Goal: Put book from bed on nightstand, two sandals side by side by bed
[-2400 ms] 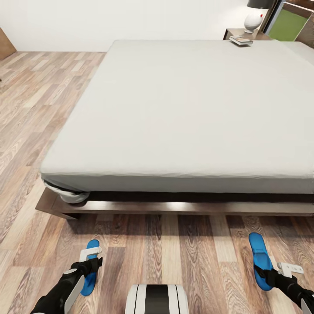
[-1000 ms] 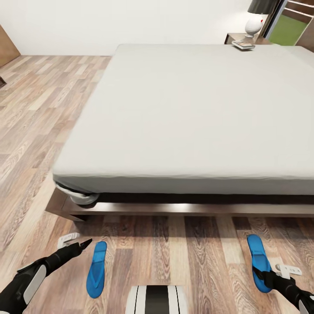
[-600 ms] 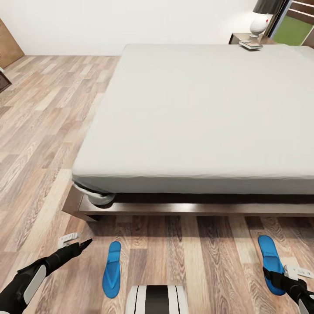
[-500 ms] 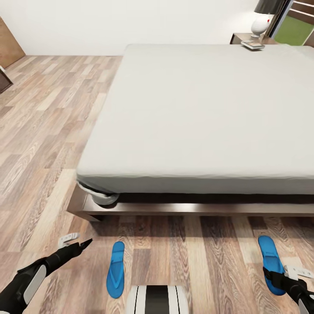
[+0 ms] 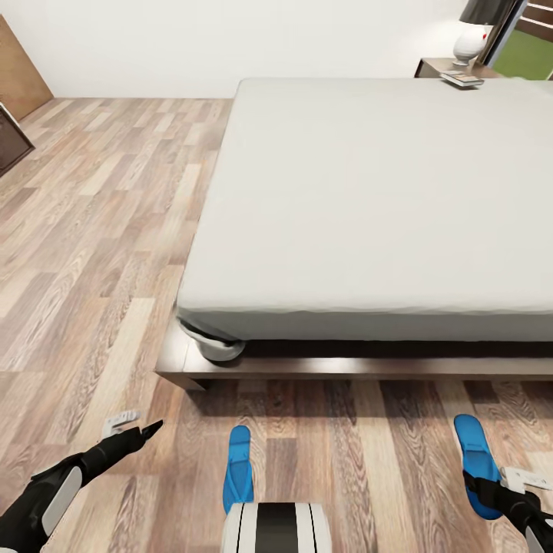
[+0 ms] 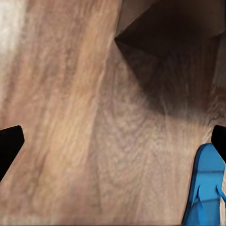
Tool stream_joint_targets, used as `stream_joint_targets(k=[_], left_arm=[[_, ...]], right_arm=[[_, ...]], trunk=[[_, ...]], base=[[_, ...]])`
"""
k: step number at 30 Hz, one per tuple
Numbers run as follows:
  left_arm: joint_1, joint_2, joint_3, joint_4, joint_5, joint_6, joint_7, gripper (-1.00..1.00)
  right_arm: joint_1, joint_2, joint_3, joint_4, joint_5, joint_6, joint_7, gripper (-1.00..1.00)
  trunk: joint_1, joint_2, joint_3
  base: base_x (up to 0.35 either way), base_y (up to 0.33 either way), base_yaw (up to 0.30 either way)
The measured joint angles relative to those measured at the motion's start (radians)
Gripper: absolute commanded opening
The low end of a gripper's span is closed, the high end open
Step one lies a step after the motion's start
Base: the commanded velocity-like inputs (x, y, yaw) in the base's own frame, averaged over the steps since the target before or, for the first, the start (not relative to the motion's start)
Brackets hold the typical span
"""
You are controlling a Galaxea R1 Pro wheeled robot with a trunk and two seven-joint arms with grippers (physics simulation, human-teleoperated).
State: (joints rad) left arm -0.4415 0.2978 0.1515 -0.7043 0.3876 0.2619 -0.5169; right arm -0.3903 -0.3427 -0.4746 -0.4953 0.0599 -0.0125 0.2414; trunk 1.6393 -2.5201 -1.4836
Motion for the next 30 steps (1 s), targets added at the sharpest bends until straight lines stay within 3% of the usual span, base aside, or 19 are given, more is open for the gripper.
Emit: stream_joint_targets(k=[30], left_arm=[[0.0, -0.003, -0.002, 0.0, 0.0, 0.0, 0.001, 1.0]], right_arm=[[0.0, 0.0, 0.004, 0.002, 0.001, 0.0, 0.0, -1.0]], trunk=[[0.0, 0.0, 0.0]], base=[[0.0, 0.291, 0.0]])
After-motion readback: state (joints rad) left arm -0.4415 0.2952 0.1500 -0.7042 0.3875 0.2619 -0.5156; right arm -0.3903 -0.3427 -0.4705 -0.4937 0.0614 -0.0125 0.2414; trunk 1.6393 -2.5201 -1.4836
